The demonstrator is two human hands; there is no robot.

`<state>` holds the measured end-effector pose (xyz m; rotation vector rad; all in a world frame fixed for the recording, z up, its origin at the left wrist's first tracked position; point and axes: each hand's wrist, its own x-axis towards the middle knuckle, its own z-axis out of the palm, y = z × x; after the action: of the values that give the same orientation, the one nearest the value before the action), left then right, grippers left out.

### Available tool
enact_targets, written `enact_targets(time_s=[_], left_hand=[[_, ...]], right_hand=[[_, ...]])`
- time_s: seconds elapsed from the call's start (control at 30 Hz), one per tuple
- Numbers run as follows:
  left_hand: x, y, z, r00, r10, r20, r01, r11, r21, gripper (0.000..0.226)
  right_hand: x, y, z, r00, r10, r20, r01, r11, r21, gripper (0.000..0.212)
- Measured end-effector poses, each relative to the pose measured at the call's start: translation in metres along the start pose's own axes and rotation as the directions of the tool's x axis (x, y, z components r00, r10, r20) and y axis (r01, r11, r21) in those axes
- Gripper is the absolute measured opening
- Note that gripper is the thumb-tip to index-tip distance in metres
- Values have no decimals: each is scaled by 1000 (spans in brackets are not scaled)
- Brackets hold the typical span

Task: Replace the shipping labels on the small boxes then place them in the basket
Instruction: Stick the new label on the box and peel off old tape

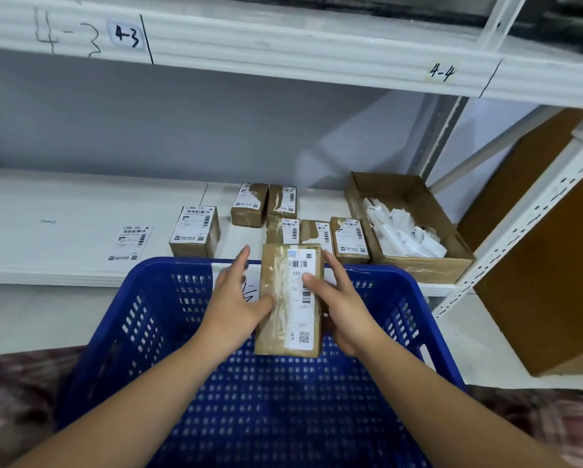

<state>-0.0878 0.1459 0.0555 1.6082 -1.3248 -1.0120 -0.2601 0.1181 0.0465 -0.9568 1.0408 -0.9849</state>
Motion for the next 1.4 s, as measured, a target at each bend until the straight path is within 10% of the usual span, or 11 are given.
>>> enact_targets(time_s=[0.27, 1.0, 1.4], left_hand=[[5, -6, -4, 906, 415, -86, -363, 864, 349, 48], [3, -1, 11, 930, 314, -191, -235, 908, 348, 8], [3, 1, 3, 843, 486, -230, -350, 821, 452, 18]], right_hand=[[-6, 10, 18, 998, 43, 46, -42, 999, -30, 35], [-8, 33, 23, 999, 36, 5, -36, 998, -61, 72], [-11, 32, 24, 1000, -16, -7, 16, 996, -86, 71]])
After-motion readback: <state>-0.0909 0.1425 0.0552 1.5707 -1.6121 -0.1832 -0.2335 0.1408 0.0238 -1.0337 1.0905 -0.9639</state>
